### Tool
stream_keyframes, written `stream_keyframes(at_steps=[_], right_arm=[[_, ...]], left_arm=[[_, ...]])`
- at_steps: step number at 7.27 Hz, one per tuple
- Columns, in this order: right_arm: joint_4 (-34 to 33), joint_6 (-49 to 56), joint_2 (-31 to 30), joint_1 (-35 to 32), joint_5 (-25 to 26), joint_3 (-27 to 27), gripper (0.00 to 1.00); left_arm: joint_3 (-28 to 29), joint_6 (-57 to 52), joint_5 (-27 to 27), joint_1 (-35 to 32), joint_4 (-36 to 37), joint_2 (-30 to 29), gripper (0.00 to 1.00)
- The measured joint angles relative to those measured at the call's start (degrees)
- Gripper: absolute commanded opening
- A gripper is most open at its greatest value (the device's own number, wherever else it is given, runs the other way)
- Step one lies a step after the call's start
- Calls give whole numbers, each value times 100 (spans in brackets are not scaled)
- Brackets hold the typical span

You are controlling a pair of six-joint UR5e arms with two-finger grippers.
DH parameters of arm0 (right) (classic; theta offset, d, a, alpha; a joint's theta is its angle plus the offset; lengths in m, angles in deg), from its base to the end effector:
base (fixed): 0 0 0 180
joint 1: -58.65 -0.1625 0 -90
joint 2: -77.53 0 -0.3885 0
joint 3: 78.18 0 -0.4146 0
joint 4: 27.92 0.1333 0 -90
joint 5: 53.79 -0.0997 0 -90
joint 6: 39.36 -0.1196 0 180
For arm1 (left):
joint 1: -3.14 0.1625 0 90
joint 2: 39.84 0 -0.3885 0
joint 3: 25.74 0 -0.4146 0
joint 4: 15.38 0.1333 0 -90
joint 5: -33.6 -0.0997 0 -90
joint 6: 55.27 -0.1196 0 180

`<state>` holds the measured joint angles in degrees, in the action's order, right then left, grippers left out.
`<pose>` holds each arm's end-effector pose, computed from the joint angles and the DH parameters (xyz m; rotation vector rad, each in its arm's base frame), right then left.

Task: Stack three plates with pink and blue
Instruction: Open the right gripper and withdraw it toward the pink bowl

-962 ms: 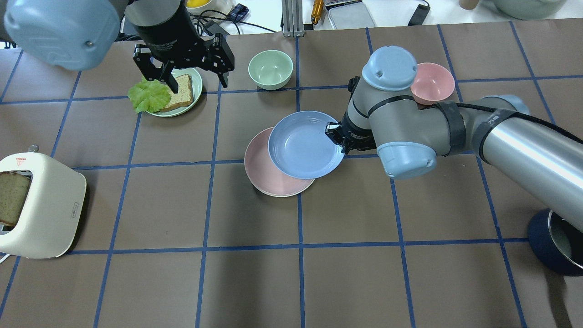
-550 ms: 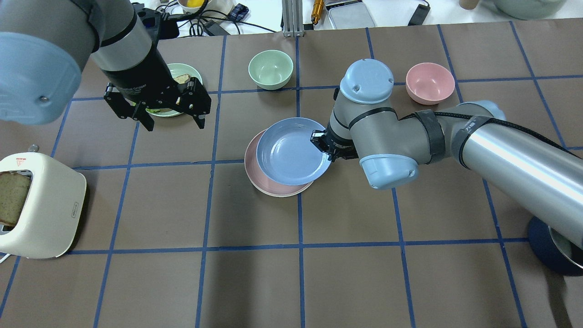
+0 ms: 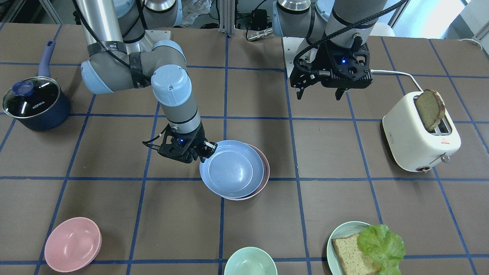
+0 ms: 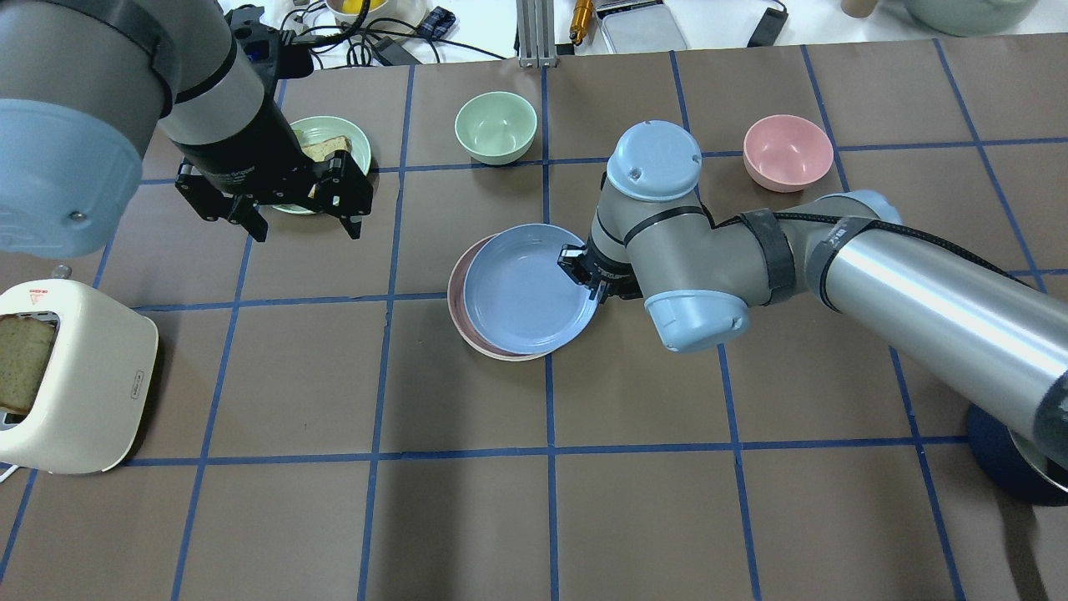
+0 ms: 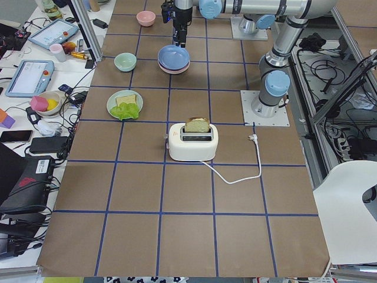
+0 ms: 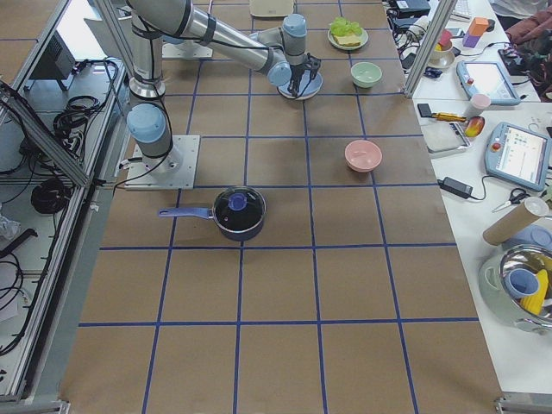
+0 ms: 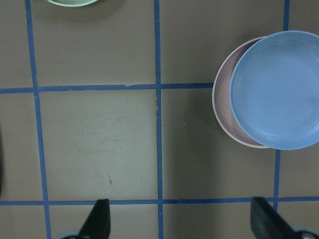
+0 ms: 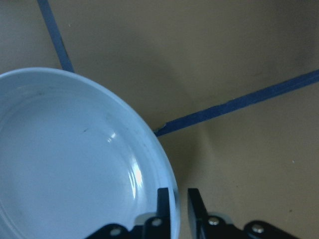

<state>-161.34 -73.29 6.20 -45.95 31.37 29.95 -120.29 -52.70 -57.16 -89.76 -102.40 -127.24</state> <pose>0.2822 -0.5146 0.1753 0.4990 2.9738 -0.1066 -0.1568 -0.4913 0.4187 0.0088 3.1291 -0.0291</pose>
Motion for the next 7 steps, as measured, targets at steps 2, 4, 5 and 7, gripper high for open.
stream_keyframes(at_steps=[2,4,5,7], right_arm=[[916,795,-36,327,18,-760,100],[2836,1937,-78,963,30,-2096,100],[3644,2530,-179,1259,114,-2635,100],[4731,3452,-837,1537,330,-2952,100]], left_arm=[[-32,-7,-6,13,20,41,100],[-28,-6,-3,17,38,34,100],[-23,1,2,13,133,1,100],[-15,13,-6,20,297,-9,100]])
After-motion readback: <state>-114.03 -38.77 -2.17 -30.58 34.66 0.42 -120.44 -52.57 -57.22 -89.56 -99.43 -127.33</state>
